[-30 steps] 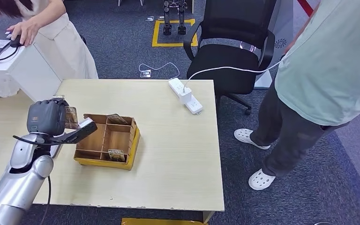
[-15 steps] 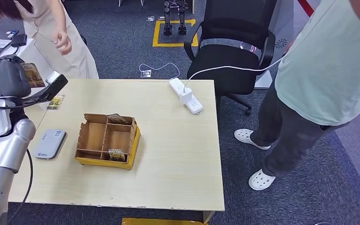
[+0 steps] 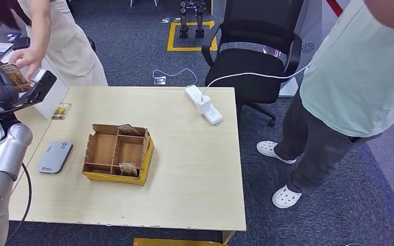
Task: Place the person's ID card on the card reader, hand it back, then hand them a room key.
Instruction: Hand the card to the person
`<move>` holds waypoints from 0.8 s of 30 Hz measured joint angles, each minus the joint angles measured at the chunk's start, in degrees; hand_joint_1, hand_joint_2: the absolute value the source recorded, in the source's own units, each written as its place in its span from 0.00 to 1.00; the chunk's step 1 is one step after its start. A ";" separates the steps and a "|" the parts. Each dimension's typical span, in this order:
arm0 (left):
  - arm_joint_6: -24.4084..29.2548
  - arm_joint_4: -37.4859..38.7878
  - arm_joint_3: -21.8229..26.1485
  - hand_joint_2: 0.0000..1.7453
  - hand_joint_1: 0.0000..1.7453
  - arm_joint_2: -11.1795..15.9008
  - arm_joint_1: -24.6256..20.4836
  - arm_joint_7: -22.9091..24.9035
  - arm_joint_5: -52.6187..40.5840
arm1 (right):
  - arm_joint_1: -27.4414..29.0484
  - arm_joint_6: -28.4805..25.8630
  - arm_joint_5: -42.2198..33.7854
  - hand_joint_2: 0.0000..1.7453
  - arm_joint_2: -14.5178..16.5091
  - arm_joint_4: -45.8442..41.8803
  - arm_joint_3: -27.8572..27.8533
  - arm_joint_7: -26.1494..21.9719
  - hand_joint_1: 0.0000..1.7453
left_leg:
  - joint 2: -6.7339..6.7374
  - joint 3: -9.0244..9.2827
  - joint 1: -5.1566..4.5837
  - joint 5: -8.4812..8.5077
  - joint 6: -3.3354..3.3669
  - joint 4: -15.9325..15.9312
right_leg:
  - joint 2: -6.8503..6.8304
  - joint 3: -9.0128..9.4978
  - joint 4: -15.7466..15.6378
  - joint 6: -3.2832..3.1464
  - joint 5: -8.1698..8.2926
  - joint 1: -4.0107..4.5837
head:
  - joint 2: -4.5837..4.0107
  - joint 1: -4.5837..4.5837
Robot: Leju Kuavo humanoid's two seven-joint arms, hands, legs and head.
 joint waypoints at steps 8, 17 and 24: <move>0.23 0.61 0.32 1.00 1.00 -0.81 0.00 -0.02 -0.12 | -0.05 -0.01 0.14 0.00 0.00 0.00 0.00 -0.05 0.00 | 0.00 0.00 0.00 0.02 0.02 0.00 | 0.01 0.00 0.00 0.00 0.01 0.00 | 0.00 0.00; 0.25 0.90 0.39 1.00 1.00 -0.85 0.02 -0.02 -0.17 | -0.04 0.00 0.49 0.00 0.15 0.00 0.00 0.02 0.00 | 0.01 -0.02 0.00 0.01 0.02 0.00 | 0.02 -0.01 0.00 0.00 0.00 0.00 | 0.00 0.01; 0.16 1.10 0.42 1.00 0.00 -0.84 0.13 -0.02 -0.09 | -0.03 0.02 0.61 0.00 0.22 0.00 -0.01 0.04 0.00 | 0.01 -0.03 0.00 0.01 0.02 0.00 | 0.01 -0.01 0.00 0.00 0.00 0.00 | 0.00 0.01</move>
